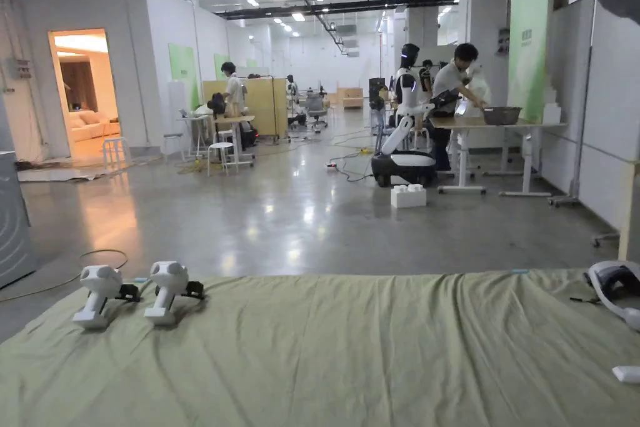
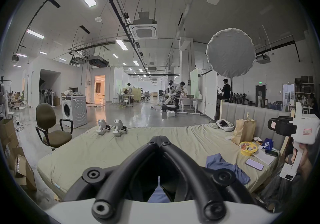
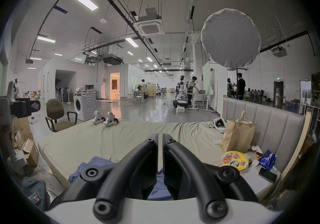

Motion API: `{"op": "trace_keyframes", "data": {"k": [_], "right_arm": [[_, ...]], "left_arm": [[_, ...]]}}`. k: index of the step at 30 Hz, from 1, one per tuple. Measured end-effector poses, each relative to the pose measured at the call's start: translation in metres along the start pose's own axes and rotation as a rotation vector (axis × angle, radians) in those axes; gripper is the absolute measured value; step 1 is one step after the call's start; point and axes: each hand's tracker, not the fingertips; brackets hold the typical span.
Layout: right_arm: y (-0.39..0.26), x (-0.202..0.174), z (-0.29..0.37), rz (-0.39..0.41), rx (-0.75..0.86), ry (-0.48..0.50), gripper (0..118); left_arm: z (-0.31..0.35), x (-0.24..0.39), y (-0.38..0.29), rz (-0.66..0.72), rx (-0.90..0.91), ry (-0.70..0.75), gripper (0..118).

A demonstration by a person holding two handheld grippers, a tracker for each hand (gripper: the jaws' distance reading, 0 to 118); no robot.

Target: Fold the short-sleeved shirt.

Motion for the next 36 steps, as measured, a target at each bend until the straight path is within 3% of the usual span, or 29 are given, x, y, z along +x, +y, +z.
{"op": "trace_keyframes", "data": {"k": [5, 11, 12, 13, 14, 15, 19, 25, 31, 33, 34, 36], "right_arm": [[-0.007, 0.003, -0.011, -0.008, -0.035, 0.009, 6], [-0.028, 0.009, -0.025, -0.013, -0.122, 0.024, 6], [-0.033, 0.011, -0.028, -0.017, -0.147, 0.011, 6], [-0.04, 0.014, -0.031, -0.029, -0.169, 0.007, 6], [-0.044, 0.016, -0.034, -0.045, -0.197, 0.007, 6], [-0.05, 0.02, -0.036, -0.062, -0.222, 0.004, 6], [-0.072, 0.035, -0.044, -0.114, -0.305, -0.028, 6], [-0.095, 0.054, -0.05, -0.141, -0.421, -0.103, 6], [-0.114, 0.062, -0.062, -0.172, -0.491, -0.122, 6], [-0.117, 0.059, -0.066, -0.154, -0.508, -0.124, 6], [-0.119, 0.058, -0.068, -0.147, -0.512, -0.121, 6], [-0.122, 0.058, -0.074, -0.154, -0.523, -0.1, 6]], "left_arm": [[-0.041, -0.015, -0.023, 0.037, -0.091, -0.005, 2], [-0.145, -0.057, -0.089, 0.189, -0.392, -0.05, 2], [-0.165, -0.065, -0.106, 0.214, -0.433, -0.06, 13], [-0.189, -0.072, -0.122, 0.217, -0.515, -0.084, 52], [-0.208, -0.078, -0.138, 0.251, -0.558, -0.091, 77], [-0.23, -0.085, -0.154, 0.272, -0.607, -0.093, 81], [-0.307, -0.108, -0.209, 0.328, -0.78, -0.033, 80], [-0.369, -0.125, -0.256, 0.324, -0.875, 0.048, 80], [-0.386, -0.101, -0.281, 0.126, -0.976, 0.112, 72], [-0.386, -0.09, -0.277, 0.054, -0.969, 0.116, 54], [-0.385, -0.086, -0.275, 0.038, -0.973, 0.101, 25], [-0.389, -0.078, -0.276, 0.025, -0.999, 0.092, 14]]}}
